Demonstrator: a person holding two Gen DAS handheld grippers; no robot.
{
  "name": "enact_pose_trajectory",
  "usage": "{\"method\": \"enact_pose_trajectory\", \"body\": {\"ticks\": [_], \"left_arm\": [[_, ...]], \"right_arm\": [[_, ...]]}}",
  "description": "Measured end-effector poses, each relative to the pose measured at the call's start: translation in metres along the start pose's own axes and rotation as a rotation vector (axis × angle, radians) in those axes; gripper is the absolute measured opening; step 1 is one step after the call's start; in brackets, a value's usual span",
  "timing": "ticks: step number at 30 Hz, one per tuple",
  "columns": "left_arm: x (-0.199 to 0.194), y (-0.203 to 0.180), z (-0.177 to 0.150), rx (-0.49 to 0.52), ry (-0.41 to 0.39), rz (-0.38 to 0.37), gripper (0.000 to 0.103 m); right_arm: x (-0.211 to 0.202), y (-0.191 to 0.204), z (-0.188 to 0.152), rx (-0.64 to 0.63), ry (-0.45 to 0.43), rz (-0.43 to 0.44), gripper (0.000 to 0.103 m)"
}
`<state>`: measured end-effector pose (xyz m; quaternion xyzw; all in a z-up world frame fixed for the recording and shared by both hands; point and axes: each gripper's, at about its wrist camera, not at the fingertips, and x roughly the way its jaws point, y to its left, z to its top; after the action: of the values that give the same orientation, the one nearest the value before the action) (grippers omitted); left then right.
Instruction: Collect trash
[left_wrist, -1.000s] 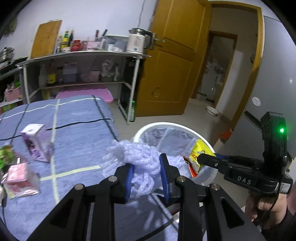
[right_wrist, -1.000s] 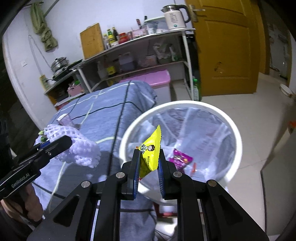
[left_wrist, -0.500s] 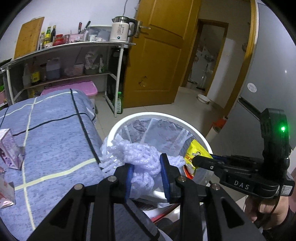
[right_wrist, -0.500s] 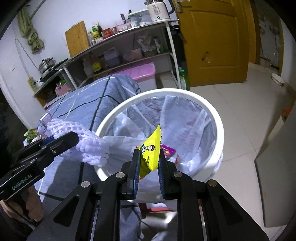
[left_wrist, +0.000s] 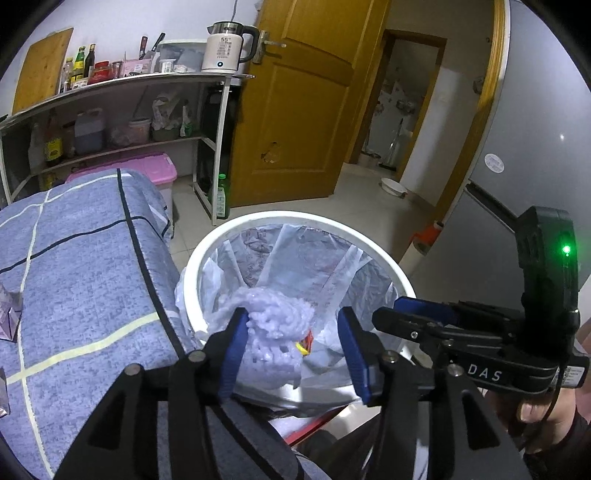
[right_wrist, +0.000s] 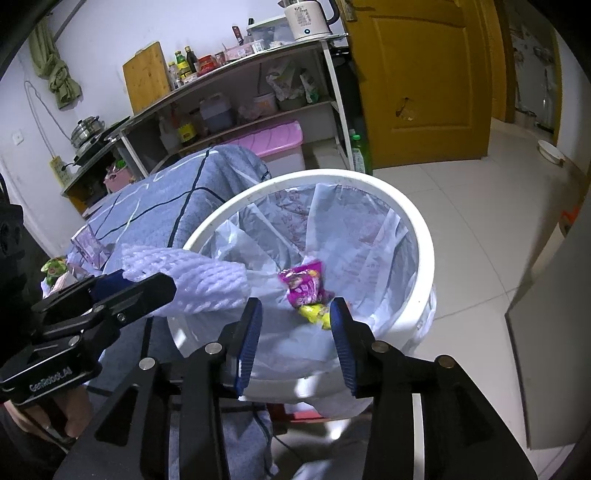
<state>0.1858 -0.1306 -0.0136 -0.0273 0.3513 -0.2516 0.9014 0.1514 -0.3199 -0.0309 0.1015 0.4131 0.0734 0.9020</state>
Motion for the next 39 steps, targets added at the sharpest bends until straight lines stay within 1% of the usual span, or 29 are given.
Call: {"method": "enact_pose_trajectory", "body": {"ticks": [5,7,17,21,23,25,26,28,31,33,39], "left_arm": [[-0.004,0.002,0.000,-0.014,-0.003,-0.016,0.055],[-0.006,0.004,-0.001,-0.022,-0.007,-0.025,0.059],[-0.023,0.017,0.000,-0.068,-0.043,-0.082,0.059],[-0.031,0.022,-0.001,-0.067,-0.060,-0.090,0.059],[-0.033,0.023,-0.001,-0.064,-0.065,-0.079,0.051],[-0.034,0.025,-0.002,-0.064,-0.061,-0.080,0.037],[-0.035,0.026,-0.003,-0.061,-0.060,-0.079,0.034],[-0.037,0.028,-0.004,-0.057,-0.060,-0.078,0.026],[-0.040,0.029,-0.005,-0.051,-0.063,-0.087,0.020],[-0.043,0.028,-0.005,-0.048,-0.066,-0.106,0.019],[-0.050,0.034,-0.005,-0.062,-0.081,-0.173,0.017]], "right_arm": [[-0.002,0.001,-0.001,0.005,-0.006,0.002,0.040],[-0.002,0.001,-0.001,0.006,-0.008,0.005,0.040],[-0.005,0.011,0.001,-0.026,-0.023,0.053,0.040],[-0.008,0.013,0.001,-0.031,-0.028,0.084,0.040],[-0.008,0.014,0.000,-0.034,-0.029,0.103,0.040],[-0.009,0.014,0.000,-0.037,-0.031,0.118,0.040],[-0.010,0.015,-0.001,-0.039,-0.031,0.131,0.040],[-0.011,0.017,-0.001,-0.040,-0.032,0.151,0.040],[-0.012,0.017,0.000,-0.034,-0.031,0.197,0.040],[-0.012,0.015,0.001,-0.014,-0.027,0.239,0.040],[-0.010,0.006,0.004,0.074,-0.011,0.369,0.040]]}}
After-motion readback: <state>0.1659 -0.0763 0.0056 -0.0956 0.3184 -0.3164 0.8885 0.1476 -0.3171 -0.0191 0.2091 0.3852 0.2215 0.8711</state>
